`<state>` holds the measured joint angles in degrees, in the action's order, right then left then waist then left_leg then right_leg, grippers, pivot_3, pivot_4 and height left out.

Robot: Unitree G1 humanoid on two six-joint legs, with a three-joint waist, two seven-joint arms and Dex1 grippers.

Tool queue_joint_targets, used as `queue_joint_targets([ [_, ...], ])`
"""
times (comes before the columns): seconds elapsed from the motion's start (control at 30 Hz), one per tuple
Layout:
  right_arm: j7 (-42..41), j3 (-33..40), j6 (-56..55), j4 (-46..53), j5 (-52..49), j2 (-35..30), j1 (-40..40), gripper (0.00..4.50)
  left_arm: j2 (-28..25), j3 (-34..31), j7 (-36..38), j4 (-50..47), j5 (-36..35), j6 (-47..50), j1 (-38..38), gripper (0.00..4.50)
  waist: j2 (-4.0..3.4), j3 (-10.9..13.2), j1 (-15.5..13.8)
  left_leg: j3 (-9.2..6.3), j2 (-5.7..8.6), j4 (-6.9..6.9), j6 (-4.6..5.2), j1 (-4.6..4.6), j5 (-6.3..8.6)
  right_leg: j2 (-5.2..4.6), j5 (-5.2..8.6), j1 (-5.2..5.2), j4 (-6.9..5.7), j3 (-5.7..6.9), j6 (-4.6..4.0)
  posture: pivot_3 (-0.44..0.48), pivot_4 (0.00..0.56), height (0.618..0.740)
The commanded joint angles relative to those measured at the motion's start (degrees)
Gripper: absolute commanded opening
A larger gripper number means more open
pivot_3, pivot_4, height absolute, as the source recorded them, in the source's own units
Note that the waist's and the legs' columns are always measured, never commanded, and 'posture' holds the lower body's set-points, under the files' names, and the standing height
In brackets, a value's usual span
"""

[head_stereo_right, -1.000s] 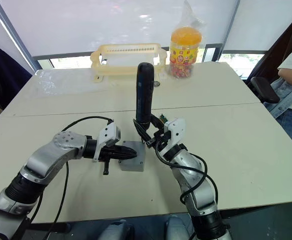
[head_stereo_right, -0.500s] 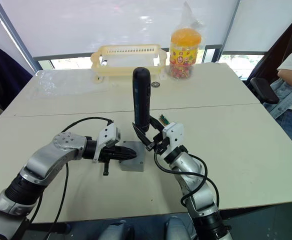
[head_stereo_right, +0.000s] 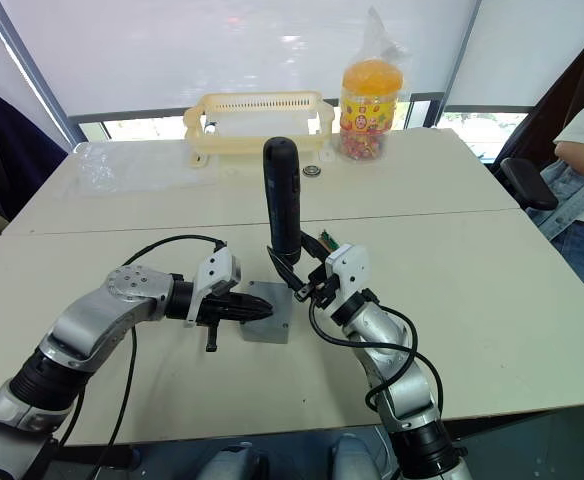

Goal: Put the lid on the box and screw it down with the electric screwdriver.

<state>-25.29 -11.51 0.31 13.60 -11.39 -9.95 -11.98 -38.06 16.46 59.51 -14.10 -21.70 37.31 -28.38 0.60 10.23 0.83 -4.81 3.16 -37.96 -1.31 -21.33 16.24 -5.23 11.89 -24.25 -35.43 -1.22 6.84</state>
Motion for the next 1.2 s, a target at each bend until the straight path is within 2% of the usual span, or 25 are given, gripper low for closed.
queue_joint_targets([
  [0.03, 0.02, -0.04, 2.72, -2.87, 1.12, -0.75, 1.64, 1.81, -0.20, 0.51, -0.43, 0.74, 1.05, 0.81, 1.32, 0.31, -0.01, -0.15, -0.01, 0.00, 0.00, 0.00, 0.00, 0.00, 0.00, 0.00, 0.00, 0.00, 0.01, 0.00, 0.00, 0.000, 0.150, 0.740],
  [0.63, -0.06, -1.96, 0.62, -7.11, 2.36, -0.24, 3.46, 1.81, -0.23, 0.16, -1.03, 0.33, 0.59, 1.76, 2.25, 0.31, 0.04, -0.93, 0.00, -0.04, -0.02, 0.03, 0.07, 0.23, 0.05, 0.00, 0.16, 0.30, 0.13, 0.03, -0.14, 0.000, 0.150, 0.740],
  [0.7, -0.04, -2.12, 0.28, -7.77, 2.58, -0.26, 3.57, 1.81, -0.26, 0.14, -1.01, 0.24, 0.59, 1.79, 2.27, 0.31, 0.04, -0.94, 0.02, -0.05, -0.03, 0.05, 0.10, 0.35, 0.07, 0.00, 0.25, 0.44, 0.16, 0.03, -0.12, 0.000, 0.150, 0.740],
  [0.8, -0.23, -2.17, -0.11, -8.28, 2.78, -0.40, 3.94, 1.81, -0.42, 0.05, -0.92, 0.16, 0.62, 1.78, 2.33, 0.31, 0.06, -0.97, 0.03, -0.04, -0.07, 0.24, 0.31, 1.03, 0.22, -0.05, 0.64, 1.04, 0.27, 0.03, -0.13, 0.000, 0.150, 0.740],
  [1.2, 0.08, -2.20, 0.29, -8.08, 2.30, 0.57, 4.01, 1.81, -0.33, 0.09, -0.98, 0.33, 0.60, 1.73, 2.32, 0.31, 0.05, -1.00, 0.02, -0.06, -0.11, 0.58, 0.33, 1.19, 0.23, -0.11, 0.78, 1.04, 0.27, 0.03, -0.14, 0.000, 0.150, 0.740],
])
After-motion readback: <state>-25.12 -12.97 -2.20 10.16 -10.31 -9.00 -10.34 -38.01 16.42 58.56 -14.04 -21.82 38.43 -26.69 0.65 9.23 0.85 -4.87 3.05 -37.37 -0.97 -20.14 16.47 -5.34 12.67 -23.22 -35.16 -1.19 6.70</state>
